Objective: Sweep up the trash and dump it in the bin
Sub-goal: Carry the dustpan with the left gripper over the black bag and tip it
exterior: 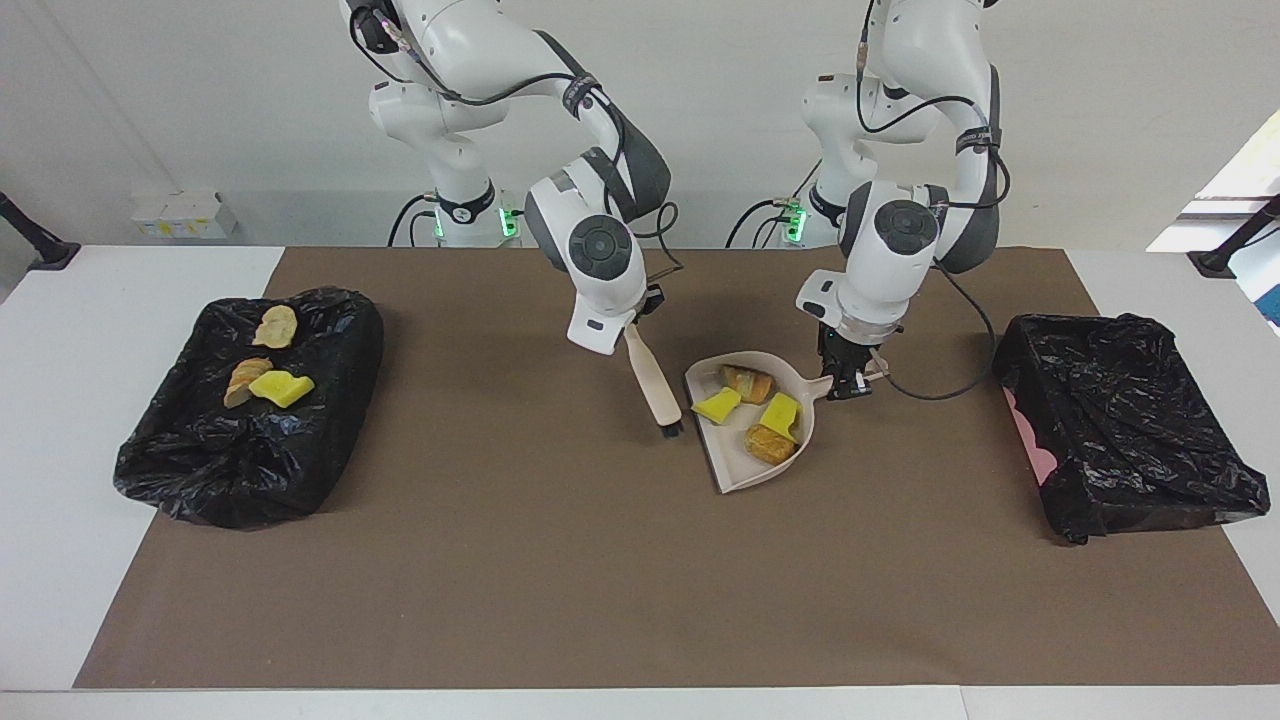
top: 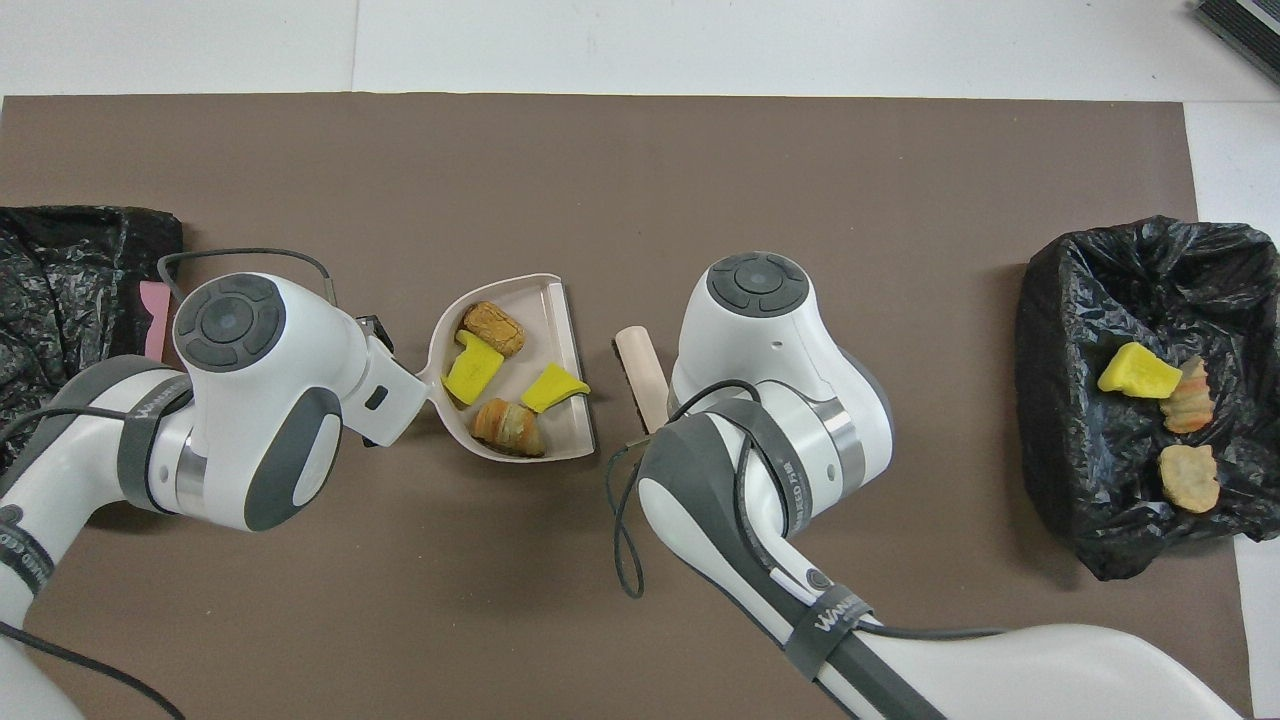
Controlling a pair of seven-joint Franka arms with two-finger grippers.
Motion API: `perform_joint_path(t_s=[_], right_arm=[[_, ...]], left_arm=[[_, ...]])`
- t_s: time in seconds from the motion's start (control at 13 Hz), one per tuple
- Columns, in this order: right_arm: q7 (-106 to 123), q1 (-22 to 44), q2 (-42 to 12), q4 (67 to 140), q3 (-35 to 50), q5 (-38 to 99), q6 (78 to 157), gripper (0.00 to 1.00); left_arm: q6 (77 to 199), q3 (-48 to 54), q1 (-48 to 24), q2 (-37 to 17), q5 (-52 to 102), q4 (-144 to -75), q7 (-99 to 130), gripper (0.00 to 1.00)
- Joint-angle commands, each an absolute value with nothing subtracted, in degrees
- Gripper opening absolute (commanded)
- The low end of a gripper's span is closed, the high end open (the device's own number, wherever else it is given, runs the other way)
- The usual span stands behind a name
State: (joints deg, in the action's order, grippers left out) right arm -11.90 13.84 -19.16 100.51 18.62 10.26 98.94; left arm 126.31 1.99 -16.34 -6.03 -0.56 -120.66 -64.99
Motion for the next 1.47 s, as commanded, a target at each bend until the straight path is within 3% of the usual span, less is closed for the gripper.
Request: perform_joint_path(t_s=[0.0,0.46,0.69,0.85,0.93,1.16,1.39], right_arm=[[-20.2,14.3,-17.5,101.3,19.2,9.2,97.1,0.0],[-39.3,23.3,-13.9,106.4,19.5,9.6,101.5,0.0],[-46.9,29.3,-12.6,108.1,19.6,9.6,105.5,0.0],[-47.5,31.6,-11.6,109.1,19.6,9.9,107.4,0.0],[-48.1,32.8,-11.9,109.2,19.5,10.0,108.4,0.0],[-48.2,34.3,-12.7,113.2,19.6,10.1,113.5,0.0],[-48.1,35.1,-14.7,113.1,19.5,10.1,114.0,0.0]], left_arm=[[124.4,2.5,-12.9,-4.1,1.4,-119.5,-70.6,0.0],[116.6,2.1,5.1,-1.8,5.0,-112.5,-91.9,0.0],[110.4,2.1,17.2,-5.1,7.5,-103.9,-103.5,0.0],[110.5,2.1,23.2,-6.4,7.2,-101.8,-107.2,0.0],[110.8,2.1,24.9,-7.3,6.8,-100.6,-108.6,0.0],[109.9,2.1,28.6,-13.3,2.7,-88.9,-111.0,0.0],[115.8,1.9,29.3,-14.6,-2.6,-87.5,-111.4,0.0]])
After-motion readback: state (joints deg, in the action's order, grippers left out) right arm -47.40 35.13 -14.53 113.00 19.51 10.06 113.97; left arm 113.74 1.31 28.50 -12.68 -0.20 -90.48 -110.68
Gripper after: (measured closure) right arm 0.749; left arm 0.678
